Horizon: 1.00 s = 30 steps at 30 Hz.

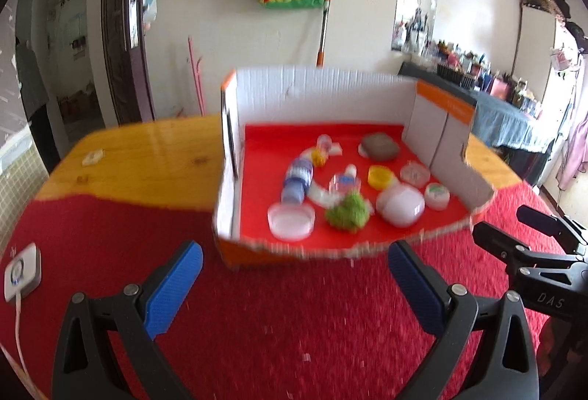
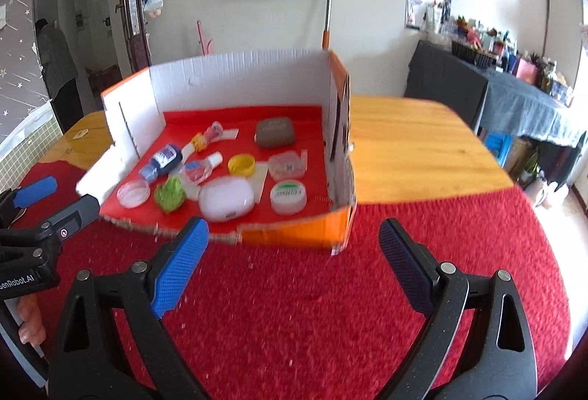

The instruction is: Organize objects

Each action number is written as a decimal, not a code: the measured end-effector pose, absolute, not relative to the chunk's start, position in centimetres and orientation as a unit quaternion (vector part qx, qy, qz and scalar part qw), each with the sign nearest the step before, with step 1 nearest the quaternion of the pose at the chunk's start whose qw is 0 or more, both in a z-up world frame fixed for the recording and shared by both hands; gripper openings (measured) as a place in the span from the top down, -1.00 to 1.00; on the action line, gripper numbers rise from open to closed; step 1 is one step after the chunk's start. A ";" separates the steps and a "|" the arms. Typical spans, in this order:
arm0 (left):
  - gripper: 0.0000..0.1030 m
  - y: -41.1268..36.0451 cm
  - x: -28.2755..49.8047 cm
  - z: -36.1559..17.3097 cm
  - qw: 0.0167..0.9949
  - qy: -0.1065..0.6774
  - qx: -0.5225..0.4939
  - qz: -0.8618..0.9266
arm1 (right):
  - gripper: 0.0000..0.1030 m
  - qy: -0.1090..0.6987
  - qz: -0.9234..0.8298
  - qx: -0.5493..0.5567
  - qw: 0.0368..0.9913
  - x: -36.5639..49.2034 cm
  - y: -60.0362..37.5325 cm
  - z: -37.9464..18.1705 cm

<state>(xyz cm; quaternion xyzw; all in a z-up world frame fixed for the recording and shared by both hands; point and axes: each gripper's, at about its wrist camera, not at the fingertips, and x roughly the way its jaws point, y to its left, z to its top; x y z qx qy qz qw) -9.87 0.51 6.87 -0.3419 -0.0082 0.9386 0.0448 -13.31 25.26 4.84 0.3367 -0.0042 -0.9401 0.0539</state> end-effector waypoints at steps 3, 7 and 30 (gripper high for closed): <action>-0.99 0.7 -9.8 5.6 0.043 -0.007 -0.366 0.929 | -0.84 -0.005 -0.931 0.361 0.052 -12.7 25.2 3.5; -0.99 1.2 -10.2 4.0 0.029 0.009 -0.391 0.920 | -0.84 0.003 -0.918 0.395 0.041 -12.9 25.1 1.8; -1.00 1.6 -11.1 1.7 0.007 0.000 -0.438 0.899 | -0.97 -0.001 -0.892 0.452 0.009 -13.9 25.5 -0.4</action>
